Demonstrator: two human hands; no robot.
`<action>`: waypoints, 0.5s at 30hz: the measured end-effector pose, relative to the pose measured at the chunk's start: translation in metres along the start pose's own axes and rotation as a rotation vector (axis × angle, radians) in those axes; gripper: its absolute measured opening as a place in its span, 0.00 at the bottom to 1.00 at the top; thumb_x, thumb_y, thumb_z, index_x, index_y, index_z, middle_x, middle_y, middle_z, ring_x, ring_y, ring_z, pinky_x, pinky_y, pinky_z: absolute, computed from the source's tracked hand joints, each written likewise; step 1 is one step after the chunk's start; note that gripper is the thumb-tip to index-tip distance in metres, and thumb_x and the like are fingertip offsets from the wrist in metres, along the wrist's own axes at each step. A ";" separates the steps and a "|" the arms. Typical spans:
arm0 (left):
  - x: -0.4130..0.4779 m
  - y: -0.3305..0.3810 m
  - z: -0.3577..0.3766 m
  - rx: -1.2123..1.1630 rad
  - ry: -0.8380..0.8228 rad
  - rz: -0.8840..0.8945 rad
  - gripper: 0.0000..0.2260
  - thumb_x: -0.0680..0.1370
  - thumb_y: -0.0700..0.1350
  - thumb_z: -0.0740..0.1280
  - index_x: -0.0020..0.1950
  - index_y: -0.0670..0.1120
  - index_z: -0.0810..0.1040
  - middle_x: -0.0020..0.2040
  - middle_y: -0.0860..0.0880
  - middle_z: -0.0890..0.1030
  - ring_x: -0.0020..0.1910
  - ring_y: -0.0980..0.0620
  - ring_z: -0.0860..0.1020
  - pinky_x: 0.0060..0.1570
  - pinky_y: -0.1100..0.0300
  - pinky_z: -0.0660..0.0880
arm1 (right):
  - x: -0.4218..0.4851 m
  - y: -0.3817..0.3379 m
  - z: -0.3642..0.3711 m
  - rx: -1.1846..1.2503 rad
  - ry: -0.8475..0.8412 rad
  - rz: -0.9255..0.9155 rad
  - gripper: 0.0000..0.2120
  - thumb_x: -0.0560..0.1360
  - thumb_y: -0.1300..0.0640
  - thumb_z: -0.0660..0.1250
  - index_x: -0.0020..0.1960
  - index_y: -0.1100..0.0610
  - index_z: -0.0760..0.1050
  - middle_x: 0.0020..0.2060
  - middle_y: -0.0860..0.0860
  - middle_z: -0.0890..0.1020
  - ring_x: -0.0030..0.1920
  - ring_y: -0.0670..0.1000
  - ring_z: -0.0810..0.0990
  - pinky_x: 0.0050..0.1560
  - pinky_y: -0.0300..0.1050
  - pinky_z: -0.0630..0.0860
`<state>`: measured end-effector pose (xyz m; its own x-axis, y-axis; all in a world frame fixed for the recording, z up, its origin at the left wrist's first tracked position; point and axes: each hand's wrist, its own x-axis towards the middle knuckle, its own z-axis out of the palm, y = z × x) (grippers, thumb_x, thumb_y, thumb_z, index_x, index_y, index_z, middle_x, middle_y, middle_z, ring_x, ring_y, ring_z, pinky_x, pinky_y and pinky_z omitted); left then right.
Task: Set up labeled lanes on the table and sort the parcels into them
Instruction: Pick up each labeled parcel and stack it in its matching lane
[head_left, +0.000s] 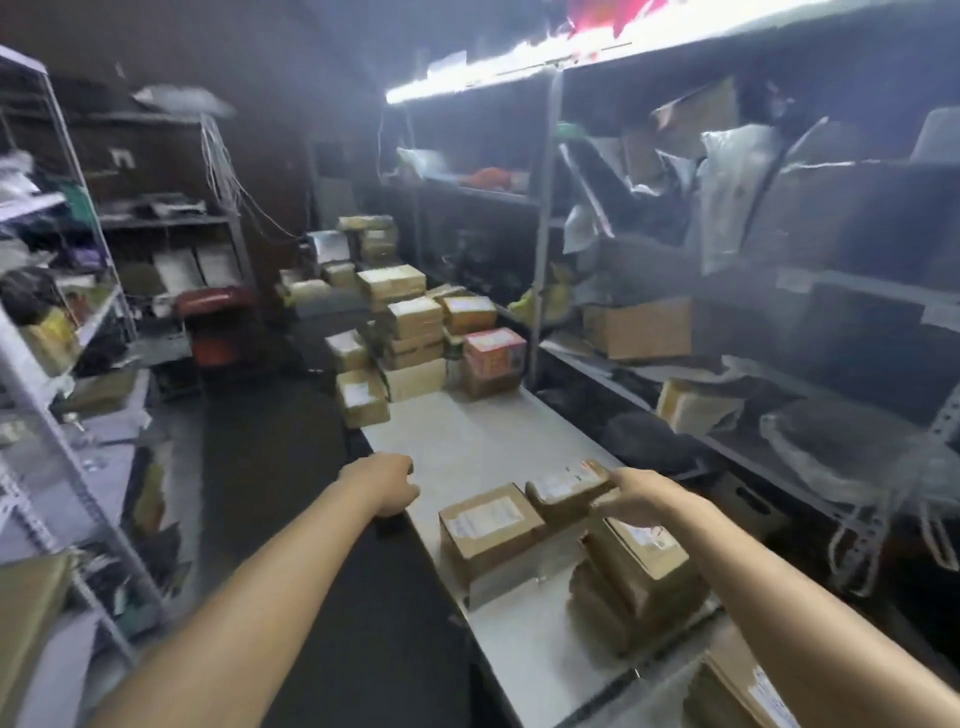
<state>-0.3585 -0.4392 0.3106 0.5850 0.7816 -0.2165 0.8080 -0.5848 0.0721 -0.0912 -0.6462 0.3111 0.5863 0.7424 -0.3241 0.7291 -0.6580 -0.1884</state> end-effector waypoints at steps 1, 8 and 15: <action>0.009 -0.021 -0.002 -0.023 0.000 -0.019 0.23 0.81 0.56 0.59 0.75 0.53 0.68 0.70 0.48 0.74 0.63 0.45 0.76 0.59 0.50 0.76 | 0.014 -0.026 0.001 -0.002 0.004 -0.010 0.32 0.75 0.43 0.67 0.75 0.52 0.66 0.69 0.53 0.75 0.65 0.57 0.76 0.64 0.51 0.75; 0.080 -0.174 -0.009 -0.110 0.010 -0.159 0.20 0.81 0.55 0.59 0.72 0.56 0.71 0.67 0.50 0.76 0.61 0.46 0.76 0.55 0.53 0.75 | 0.107 -0.207 0.001 -0.019 -0.010 -0.163 0.32 0.78 0.42 0.67 0.75 0.56 0.65 0.73 0.53 0.71 0.70 0.55 0.71 0.66 0.49 0.70; 0.165 -0.269 -0.004 -0.171 -0.008 -0.251 0.20 0.79 0.57 0.60 0.71 0.58 0.71 0.66 0.51 0.77 0.61 0.46 0.77 0.55 0.53 0.75 | 0.213 -0.310 0.013 0.011 -0.054 -0.188 0.30 0.78 0.43 0.68 0.75 0.55 0.66 0.73 0.54 0.71 0.70 0.56 0.72 0.70 0.52 0.71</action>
<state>-0.4793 -0.1524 0.2593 0.3654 0.8950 -0.2556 0.9278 -0.3279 0.1782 -0.1974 -0.2859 0.2884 0.4198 0.8449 -0.3315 0.8202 -0.5096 -0.2600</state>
